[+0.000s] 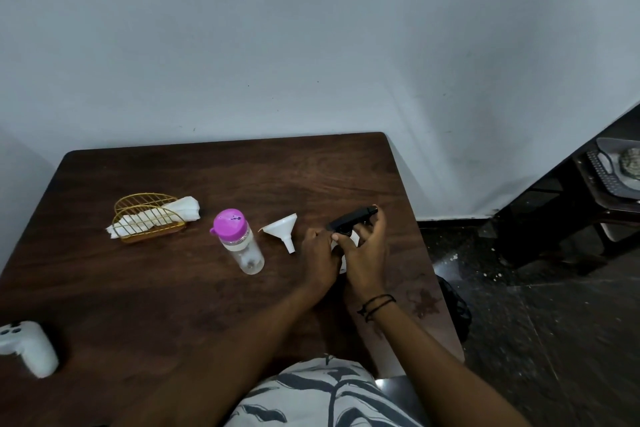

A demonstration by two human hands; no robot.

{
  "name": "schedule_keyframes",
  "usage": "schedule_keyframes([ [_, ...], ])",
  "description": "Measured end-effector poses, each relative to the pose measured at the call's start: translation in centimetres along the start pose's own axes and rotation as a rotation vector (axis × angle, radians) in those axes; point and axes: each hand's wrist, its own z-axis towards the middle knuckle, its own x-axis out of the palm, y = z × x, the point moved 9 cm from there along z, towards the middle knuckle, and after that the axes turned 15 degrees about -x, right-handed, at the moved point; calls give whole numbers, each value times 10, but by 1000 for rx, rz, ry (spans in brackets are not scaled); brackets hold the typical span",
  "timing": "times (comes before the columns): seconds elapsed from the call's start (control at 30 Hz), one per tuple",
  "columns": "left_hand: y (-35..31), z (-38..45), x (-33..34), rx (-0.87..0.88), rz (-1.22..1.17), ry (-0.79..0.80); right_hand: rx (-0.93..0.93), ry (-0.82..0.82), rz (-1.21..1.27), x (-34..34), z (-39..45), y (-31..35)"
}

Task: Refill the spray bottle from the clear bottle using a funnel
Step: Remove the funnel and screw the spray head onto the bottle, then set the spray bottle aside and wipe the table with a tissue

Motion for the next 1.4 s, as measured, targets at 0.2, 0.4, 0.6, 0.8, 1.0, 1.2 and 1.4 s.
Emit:
schedule_keyframes([
  [0.2, 2, 0, 1, -28, -47, -2, 13, 94, 55, 3, 5, -4],
  [0.4, 6, 7, 3, -30, -10, 174, 36, 173, 69, 8, 6, -7],
  [0.6, 7, 2, -1, -16, 11, 25, 17, 66, 34, 9, 0, -2],
  [0.8, 8, -3, -10, -14, -75, -14, -7, 149, -67, 12, -8, -3],
  [1.0, -19, -34, -28, 144, -192, -103, -35, 121, -44, 10, -11, 11],
  [1.2, -39, -56, -30, 219, -195, -94, -65, 31, -19, -9, -15, 34],
  [1.4, -65, -92, -15, 483, -169, 241, -140, -50, -112, -54, -38, 39],
])
